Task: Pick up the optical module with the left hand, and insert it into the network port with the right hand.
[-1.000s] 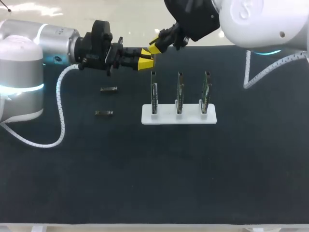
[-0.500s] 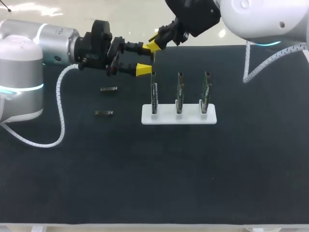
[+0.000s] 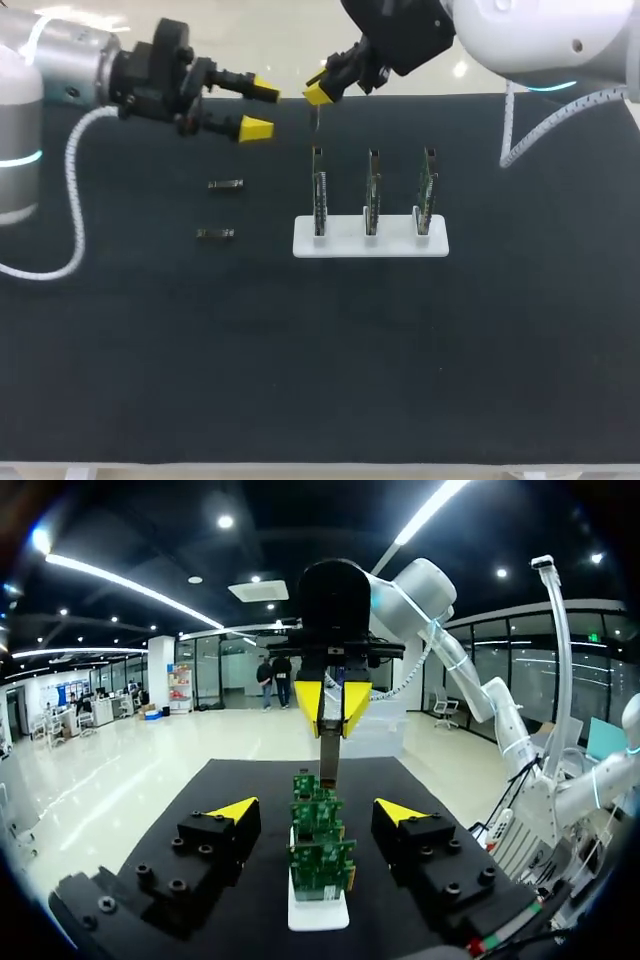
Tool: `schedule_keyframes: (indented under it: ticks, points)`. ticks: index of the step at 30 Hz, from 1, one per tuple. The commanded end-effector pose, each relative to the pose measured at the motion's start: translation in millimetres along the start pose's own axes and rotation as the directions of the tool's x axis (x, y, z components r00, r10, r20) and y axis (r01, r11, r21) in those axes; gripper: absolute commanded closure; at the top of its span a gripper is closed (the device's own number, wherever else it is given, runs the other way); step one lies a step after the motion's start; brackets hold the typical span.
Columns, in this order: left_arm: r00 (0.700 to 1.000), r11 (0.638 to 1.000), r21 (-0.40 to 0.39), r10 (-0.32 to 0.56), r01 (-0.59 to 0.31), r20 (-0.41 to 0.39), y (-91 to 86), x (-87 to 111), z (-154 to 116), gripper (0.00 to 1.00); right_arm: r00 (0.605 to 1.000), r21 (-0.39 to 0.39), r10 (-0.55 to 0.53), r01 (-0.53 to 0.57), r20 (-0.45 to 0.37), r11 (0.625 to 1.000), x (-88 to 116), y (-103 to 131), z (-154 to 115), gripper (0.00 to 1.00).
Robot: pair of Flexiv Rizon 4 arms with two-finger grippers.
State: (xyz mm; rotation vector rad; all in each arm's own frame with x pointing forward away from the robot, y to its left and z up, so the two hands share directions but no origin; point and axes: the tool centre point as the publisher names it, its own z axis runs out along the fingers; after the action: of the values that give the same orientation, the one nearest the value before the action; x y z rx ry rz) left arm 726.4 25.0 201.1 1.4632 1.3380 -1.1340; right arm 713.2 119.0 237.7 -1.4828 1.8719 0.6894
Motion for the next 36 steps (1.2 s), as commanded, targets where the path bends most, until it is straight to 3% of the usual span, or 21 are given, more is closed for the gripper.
schedule_keyframes:
  ticks: [1, 8, 15, 36]
  points:
    - [0.998, 0.999, -0.028, 0.02, -0.021, -0.056, -7.3, -3.1, -25, 0.0, 1.0, -0.019, -0.005, 0.005, 0.003, 1.0, -1, -7, 2, 1.0]
    - [0.99, 0.999, -0.019, 0.041, -0.044, -0.132, -3.5, 7.3, -59, 0.0, 1.0, -0.038, -0.017, 0.017, -0.001, 0.999, -6, -10, 6, 1.0]
    - [0.952, 0.998, -0.053, 0.005, -0.022, -0.305, 2.4, 23.6, -77, 0.0, 1.0, -0.05, -0.026, 0.026, -0.005, 0.998, -11, -12, 12, 1.0]
    - [0.954, 0.998, -0.035, 0.039, -0.052, -0.297, 3.6, 27.2, -86, 0.0, 0.999, -0.067, -0.047, 0.045, -0.02, 0.997, -17, -12, 15, 1.0]
